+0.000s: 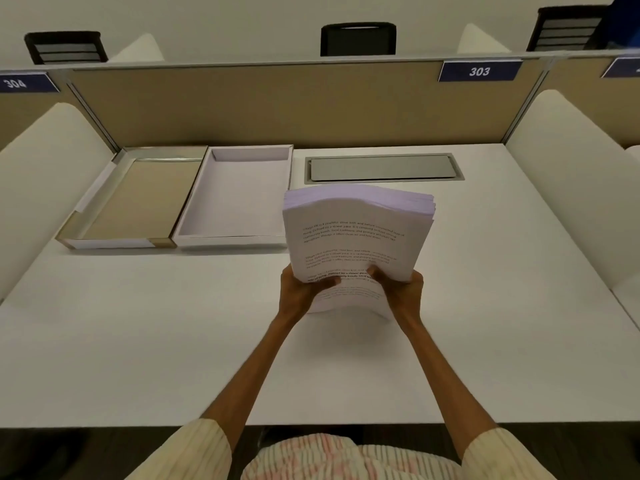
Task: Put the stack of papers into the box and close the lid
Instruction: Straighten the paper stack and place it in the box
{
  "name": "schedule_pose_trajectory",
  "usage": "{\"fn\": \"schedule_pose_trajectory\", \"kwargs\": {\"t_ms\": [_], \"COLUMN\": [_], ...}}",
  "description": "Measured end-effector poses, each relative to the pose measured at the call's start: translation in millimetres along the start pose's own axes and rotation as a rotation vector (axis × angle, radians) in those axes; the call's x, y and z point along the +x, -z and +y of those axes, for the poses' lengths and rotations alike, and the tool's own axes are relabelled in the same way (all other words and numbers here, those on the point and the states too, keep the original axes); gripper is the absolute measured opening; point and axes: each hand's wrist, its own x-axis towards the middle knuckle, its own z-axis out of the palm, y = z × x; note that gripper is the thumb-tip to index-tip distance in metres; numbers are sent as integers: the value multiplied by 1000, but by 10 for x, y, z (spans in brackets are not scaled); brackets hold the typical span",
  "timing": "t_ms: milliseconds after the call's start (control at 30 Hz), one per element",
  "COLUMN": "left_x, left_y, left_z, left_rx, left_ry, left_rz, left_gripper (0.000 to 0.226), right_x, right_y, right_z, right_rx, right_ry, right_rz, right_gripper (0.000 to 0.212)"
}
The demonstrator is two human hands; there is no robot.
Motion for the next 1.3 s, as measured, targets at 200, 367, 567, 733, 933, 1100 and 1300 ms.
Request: {"fn": "schedule_pose_trajectory", "kwargs": {"t_ms": [200,367,567,733,933,1100,1300], "left_x": [35,97,305,617,1030,1445,2053], "left_y": [66,281,615,1004,1448,1811,2151], "left_z": [86,74,174,331,468,506,496], "left_rx": [-4,-9,1,74,-11,35,53], "left_ry": [108,227,319,333,382,458,523], "left_rz": [18,44,102,133,164,139,44], "left_gripper": [63,67,68,66,61,26,34], "right_x": [67,172,350,493,695,951,1352], "right_y": [-112,-303,-698,-1160,-1710,-2148,-2704], "right_z": [-68,6,-148,-266,-319,-319,-342], "right_rx": [-67,-143,-201,-183,-167,-191,-225], "right_ry": [-132,-272,-304,-271,-264,-328,-378], "right_rz": [42,19,-62,-116,-149,-119,-87], "right_gripper": [36,59,65,56,44,36,32]}}
